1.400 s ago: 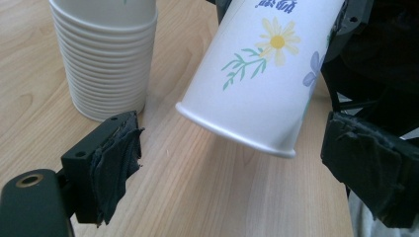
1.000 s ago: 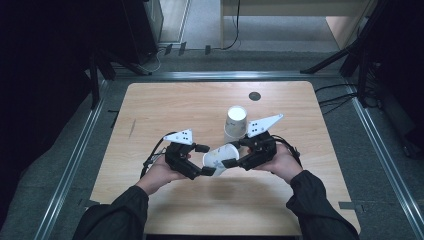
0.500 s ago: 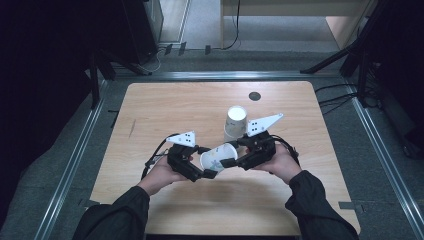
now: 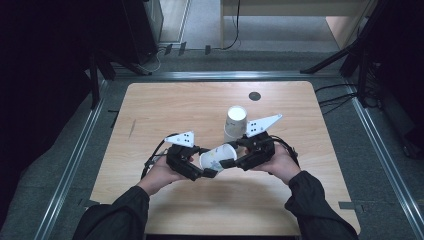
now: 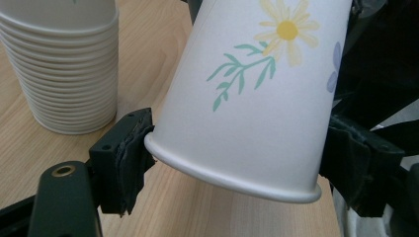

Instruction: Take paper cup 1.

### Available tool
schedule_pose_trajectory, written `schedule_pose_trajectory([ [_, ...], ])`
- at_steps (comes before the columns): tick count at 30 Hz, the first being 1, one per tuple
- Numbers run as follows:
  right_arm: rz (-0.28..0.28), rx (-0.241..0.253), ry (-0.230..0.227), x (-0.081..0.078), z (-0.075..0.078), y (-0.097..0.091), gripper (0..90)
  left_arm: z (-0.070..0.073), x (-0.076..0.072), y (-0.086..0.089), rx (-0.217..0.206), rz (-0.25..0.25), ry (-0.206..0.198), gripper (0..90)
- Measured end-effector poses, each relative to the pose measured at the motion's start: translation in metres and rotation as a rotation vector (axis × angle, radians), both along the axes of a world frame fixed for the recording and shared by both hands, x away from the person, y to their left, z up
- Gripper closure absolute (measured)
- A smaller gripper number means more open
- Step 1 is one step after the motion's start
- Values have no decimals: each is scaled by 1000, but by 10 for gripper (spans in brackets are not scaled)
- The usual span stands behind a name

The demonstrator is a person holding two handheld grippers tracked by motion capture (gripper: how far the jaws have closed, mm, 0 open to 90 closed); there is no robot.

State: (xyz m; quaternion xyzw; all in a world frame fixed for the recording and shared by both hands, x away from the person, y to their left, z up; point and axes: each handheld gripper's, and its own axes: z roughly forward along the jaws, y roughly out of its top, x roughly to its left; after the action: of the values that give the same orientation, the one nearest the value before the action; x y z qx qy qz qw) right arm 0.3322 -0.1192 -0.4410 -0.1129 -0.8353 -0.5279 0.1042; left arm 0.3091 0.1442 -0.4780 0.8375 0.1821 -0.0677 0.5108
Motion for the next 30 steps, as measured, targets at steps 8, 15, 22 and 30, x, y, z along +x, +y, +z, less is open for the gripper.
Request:
schedule_pose_trajectory([
  [8, -2, -1, 2, 0, -1, 0, 347, 0, 0, 0, 2, 3, -3, 204],
  [15, 0, -3, 1, 0, 0, -1, 344, 1, -1, 0, 3, 2, -6, 208],
  [22, 1, 3, -1, 0, 0, -1, 335, 1, -1, 1, -1, 2, -9, 211],
  [30, 1, -12, -3, -1, -1, 2, 303, 2, -1, 2, -5, 2, -9, 216],
])
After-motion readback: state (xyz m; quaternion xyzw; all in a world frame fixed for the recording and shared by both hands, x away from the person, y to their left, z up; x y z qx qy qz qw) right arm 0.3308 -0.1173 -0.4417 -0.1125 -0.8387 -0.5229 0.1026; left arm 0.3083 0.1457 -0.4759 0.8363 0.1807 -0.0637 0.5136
